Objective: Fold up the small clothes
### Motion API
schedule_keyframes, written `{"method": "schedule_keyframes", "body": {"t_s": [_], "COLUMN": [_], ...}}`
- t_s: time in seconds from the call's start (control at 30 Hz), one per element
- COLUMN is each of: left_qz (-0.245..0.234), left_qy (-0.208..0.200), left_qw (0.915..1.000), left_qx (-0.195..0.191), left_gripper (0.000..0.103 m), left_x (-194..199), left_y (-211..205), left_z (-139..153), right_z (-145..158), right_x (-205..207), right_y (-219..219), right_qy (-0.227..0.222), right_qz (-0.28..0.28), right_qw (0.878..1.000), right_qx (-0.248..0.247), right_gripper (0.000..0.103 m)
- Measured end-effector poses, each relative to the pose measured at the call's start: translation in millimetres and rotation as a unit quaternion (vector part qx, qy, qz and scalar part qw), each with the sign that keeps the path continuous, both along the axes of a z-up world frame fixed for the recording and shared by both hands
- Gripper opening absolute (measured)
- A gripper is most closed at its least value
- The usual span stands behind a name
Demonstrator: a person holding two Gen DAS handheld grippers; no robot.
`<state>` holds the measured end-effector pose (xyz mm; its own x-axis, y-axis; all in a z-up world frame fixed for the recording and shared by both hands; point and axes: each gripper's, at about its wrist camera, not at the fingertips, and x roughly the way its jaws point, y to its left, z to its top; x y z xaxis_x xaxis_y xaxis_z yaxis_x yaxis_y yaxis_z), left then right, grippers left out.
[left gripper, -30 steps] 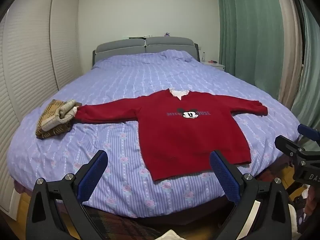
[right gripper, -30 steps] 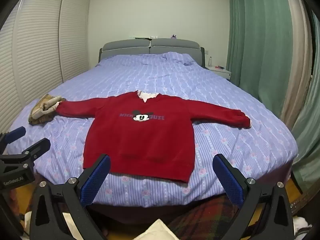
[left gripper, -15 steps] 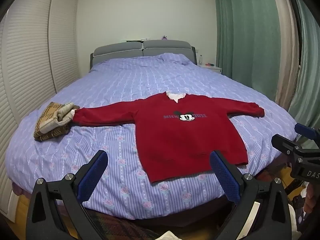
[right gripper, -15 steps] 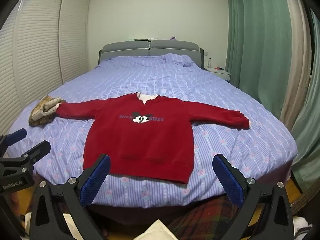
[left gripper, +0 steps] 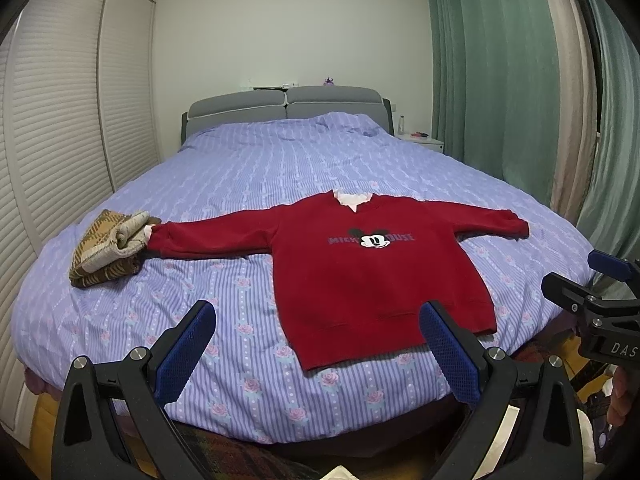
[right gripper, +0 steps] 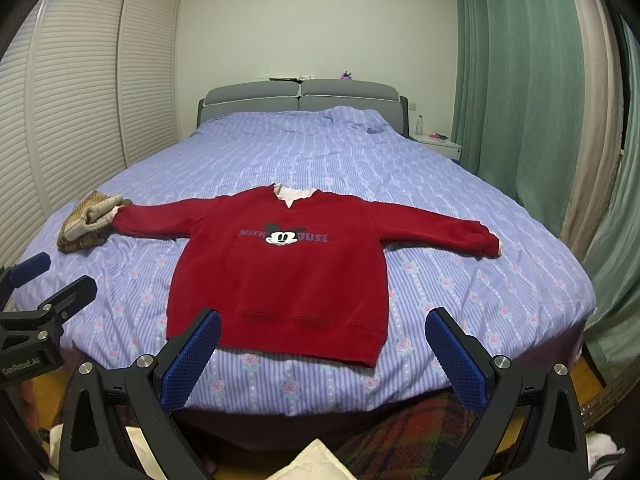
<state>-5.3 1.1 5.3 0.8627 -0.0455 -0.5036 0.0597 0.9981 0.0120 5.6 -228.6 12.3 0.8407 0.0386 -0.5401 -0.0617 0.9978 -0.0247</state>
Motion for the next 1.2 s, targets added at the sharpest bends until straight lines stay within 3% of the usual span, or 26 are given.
{"method": "schedule_keyframes", "body": {"t_s": [1.2], "left_qz": [0.003], "left_qy": [-0.002], "left_qw": [1.0], "left_qx": [0.003], "left_gripper": [0.103], "left_x": [0.2], "left_y": [1.6], "left_z": [0.5], "right_z": [-1.3], "right_x": [0.7], "right_y": [0.0], "right_qy": [0.001], "right_qz": [0.0], "right_qw": [1.0], "right_qx": [-0.001], "right_gripper": [0.103]}}
